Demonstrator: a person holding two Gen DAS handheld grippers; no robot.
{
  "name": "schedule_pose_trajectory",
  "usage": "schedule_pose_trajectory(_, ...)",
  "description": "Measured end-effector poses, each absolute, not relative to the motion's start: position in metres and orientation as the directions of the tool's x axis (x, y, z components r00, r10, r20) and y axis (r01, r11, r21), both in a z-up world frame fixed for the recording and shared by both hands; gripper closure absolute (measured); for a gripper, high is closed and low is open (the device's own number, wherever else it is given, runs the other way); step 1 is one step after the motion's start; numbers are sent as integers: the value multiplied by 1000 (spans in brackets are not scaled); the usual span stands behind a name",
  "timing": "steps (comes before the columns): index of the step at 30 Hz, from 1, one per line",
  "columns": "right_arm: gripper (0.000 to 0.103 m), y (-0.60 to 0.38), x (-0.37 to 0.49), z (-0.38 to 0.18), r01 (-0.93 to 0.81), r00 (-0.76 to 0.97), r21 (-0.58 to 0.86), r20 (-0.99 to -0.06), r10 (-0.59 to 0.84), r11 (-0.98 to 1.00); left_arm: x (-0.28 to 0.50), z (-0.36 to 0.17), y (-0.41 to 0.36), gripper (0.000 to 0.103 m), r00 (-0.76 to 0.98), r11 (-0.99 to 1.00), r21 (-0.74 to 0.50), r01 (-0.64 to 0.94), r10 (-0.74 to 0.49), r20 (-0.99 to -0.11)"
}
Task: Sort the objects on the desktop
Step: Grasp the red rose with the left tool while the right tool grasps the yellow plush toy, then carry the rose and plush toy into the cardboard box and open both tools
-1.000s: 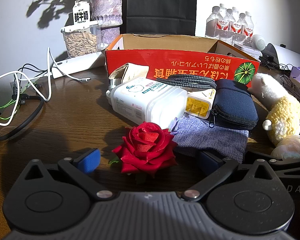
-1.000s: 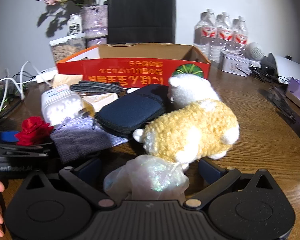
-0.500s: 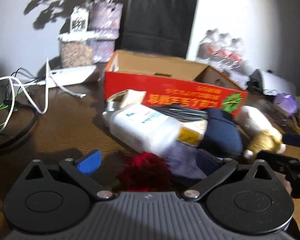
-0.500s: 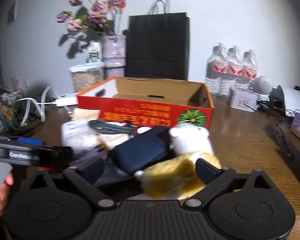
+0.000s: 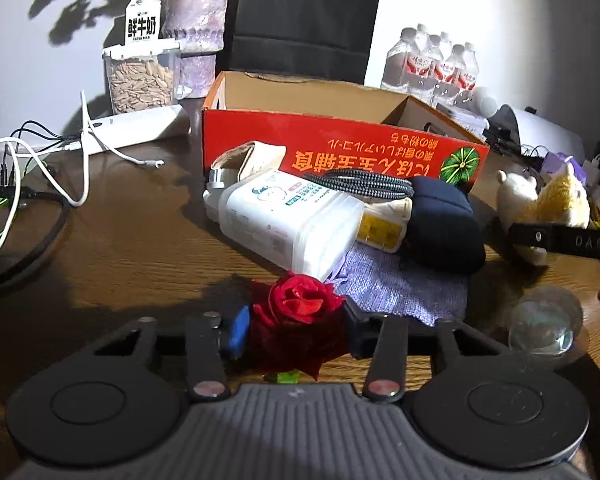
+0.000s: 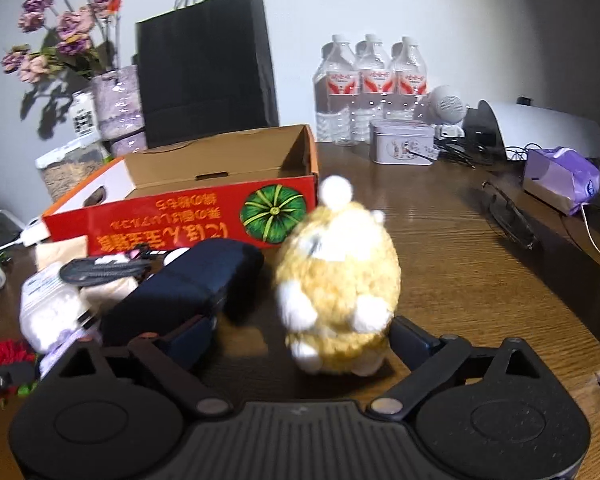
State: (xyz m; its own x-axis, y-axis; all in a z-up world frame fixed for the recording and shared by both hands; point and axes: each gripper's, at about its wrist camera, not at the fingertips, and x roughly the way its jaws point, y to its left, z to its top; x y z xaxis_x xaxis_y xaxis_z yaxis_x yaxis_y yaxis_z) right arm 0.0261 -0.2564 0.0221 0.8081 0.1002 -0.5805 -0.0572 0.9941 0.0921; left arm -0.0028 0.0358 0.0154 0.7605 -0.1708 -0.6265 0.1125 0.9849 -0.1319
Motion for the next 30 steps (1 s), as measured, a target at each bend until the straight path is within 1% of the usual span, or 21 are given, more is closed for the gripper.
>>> schedule_pose_trajectory(3, 7, -257, 14, 32, -78, 836, 67, -539, 102, 995, -7, 19, 43, 58, 775, 983, -152, 108, -179, -607)
schedule_pose_trajectory(6, 7, -261, 19, 38, -37, 850, 16, -526, 40, 999, -6, 24, 49, 58, 787, 983, -158, 93, -170, -593)
schedule_pose_trajectory(8, 10, -263, 28, 44, -43, 852, 28, -521, 51, 999, -5, 27, 52, 58, 793, 982, -169, 88, -171, -584)
schedule_pose_trajectory(10, 37, -260, 38, 47, -56, 841, 10, -538, 53, 998, -3, 32, 54, 59, 804, 981, -176, 86, -173, -569)
schedule_pose_trajectory(11, 56, -257, 44, 48, -45, 830, -15, -558, 29, 999, -3, 35, 55, 59, 810, 980, -178, 87, -174, -560)
schedule_pose_trajectory(14, 59, -251, 42, 60, -69, 830, -31, -556, 41, 997, -3, 48, 55, 64, 832, 979, -178, 97, -178, -526)
schedule_pose_trajectory(18, 59, -245, 45, 104, -152, 874, -8, -469, 131, 988, 6, 79, 61, 65, 858, 974, -188, 127, -203, -472)
schedule_pose_trajectory(21, 59, -240, 72, 131, -194, 889, -12, -424, 171, 981, 41, 109, 65, 65, 866, 970, -179, 165, -230, -445)
schedule_pose_trajectory(23, 59, -234, 107, 139, -213, 889, -16, -419, 186, 977, 78, 121, 65, 65, 859, 968, -169, 184, -242, -451)
schedule_pose_trajectory(24, 58, -230, 126, 138, -220, 882, -8, -429, 196, 975, 98, 123, 64, 65, 853, 969, -165, 186, -243, -462)
schedule_pose_trajectory(26, 58, -227, 170, 129, -229, 849, 20, -486, 209, 973, 141, 122, 62, 64, 837, 971, -145, 190, -237, -493)
schedule_pose_trajectory(28, 58, -224, 213, 115, -194, 828, 26, -532, 177, 981, 187, 113, 61, 65, 817, 982, -121, 145, -188, -545)
schedule_pose_trajectory(30, 58, -221, 251, 103, -167, 802, 21, -578, 148, 986, 230, 105, 61, 65, 787, 987, -125, 103, -158, -596)
